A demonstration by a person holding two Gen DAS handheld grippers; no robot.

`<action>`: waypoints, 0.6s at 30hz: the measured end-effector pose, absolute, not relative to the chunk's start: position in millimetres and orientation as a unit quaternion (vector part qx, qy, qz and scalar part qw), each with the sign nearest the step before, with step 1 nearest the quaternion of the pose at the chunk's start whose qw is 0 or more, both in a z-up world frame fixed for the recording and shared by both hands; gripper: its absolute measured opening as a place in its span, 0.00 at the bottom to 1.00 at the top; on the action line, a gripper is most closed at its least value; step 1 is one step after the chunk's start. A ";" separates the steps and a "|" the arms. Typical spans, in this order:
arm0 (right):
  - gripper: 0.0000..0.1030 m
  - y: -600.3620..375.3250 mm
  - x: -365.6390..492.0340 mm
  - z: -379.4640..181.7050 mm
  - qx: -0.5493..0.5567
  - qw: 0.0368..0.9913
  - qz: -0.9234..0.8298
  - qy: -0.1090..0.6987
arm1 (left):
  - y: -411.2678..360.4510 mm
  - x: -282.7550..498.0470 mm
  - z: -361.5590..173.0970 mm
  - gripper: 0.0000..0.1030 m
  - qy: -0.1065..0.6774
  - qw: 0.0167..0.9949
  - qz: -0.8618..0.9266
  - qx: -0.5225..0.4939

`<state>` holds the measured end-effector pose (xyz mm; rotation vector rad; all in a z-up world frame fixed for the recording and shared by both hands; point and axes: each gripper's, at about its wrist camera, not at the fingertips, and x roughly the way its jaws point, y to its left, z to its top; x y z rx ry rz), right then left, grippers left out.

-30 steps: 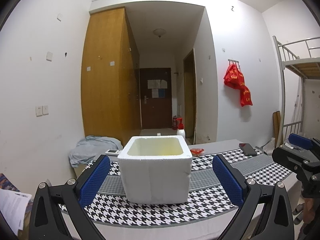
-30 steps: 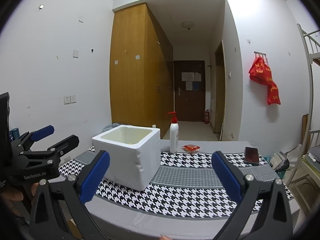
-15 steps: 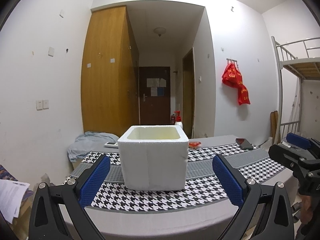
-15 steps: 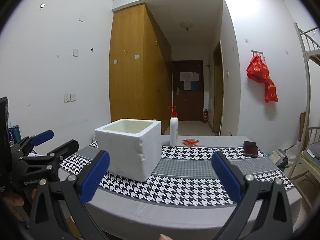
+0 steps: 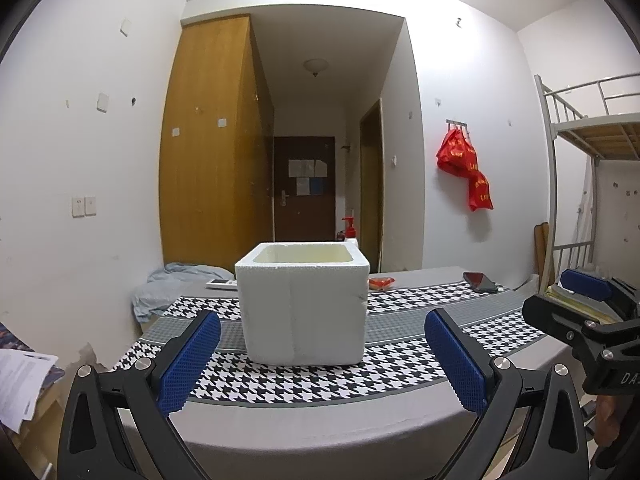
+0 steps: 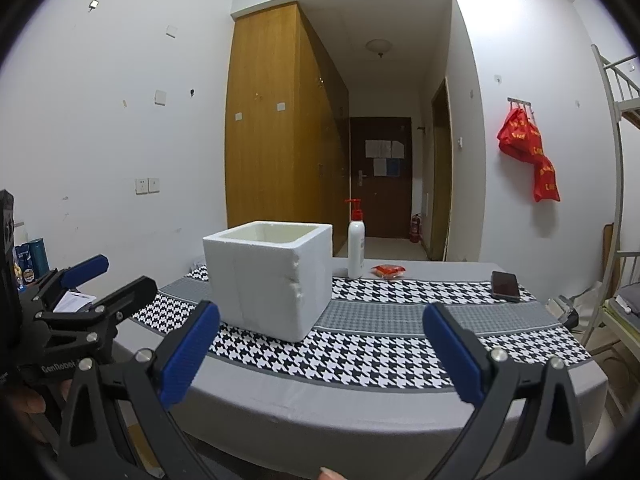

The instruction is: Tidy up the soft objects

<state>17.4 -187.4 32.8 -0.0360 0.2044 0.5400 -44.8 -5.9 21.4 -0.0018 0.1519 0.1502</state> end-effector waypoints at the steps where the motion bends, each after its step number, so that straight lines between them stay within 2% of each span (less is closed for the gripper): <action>1: 1.00 -187.8 16.3 32.8 -0.017 0.959 0.266 0.100 | -7.1 -45.0 22.4 0.99 0.074 0.994 0.074 0.001; 18: 1.00 -195.9 7.9 27.6 -0.012 0.960 0.261 0.101 | -13.7 -53.9 22.6 0.99 0.068 0.995 0.069 0.005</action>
